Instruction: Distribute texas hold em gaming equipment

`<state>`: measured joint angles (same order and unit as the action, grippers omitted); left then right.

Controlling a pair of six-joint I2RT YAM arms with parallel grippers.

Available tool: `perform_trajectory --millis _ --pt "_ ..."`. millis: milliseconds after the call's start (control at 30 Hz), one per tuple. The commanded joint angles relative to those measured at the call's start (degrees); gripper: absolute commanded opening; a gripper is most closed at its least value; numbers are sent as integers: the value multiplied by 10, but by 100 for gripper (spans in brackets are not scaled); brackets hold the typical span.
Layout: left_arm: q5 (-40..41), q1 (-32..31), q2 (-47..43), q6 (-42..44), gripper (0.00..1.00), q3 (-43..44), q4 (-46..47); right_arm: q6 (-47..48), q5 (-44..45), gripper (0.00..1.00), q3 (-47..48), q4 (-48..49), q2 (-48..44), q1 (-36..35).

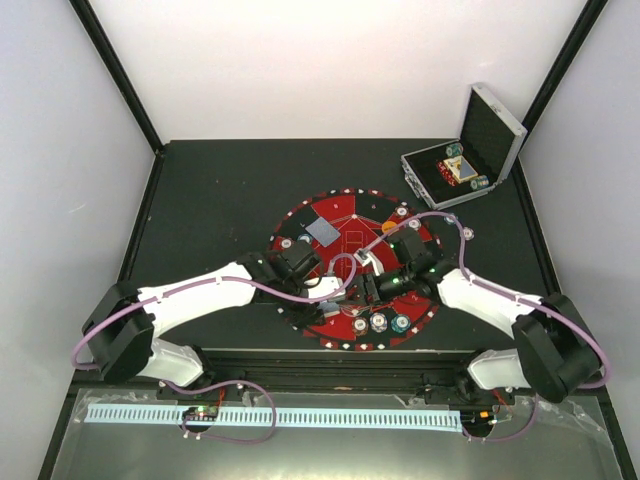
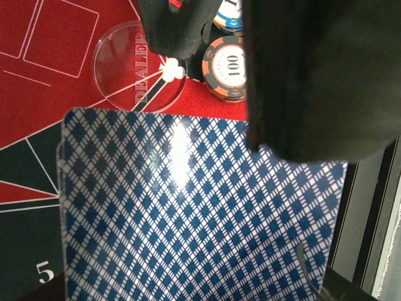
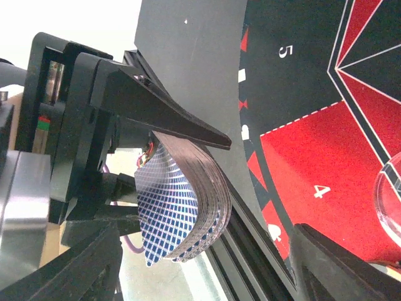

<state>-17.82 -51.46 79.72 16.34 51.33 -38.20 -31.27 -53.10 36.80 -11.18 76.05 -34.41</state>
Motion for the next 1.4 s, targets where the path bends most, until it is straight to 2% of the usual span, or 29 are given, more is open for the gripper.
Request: perform_trajectory --millis 0,367,533,667,800,967,1100,1367 --pt "5 -7 -2 3 36 25 -7 8 -21 73 12 38 16 -10" --pt "9 -8 -9 2 36 24 -7 -48 -21 68 7 117 69 -22" --pt "9 -8 -13 2 36 24 -7 -49 -10 65 12 112 86 -30" --pt "13 -8 -14 2 36 24 -8 -22 20 63 19 71 87 -30" --pt "20 -8 -19 0 36 23 -7 3 67 56 29 18 94 -29" --pt "27 -8 -25 -2 36 22 -6 14 78 44 41 -6 94 -27" --pt "31 -8 -25 -3 36 21 -6 30 83 41 52 -35 84 -16" --pt "36 -8 -23 -3 36 22 -7 34 24 30 48 -32 66 -7"
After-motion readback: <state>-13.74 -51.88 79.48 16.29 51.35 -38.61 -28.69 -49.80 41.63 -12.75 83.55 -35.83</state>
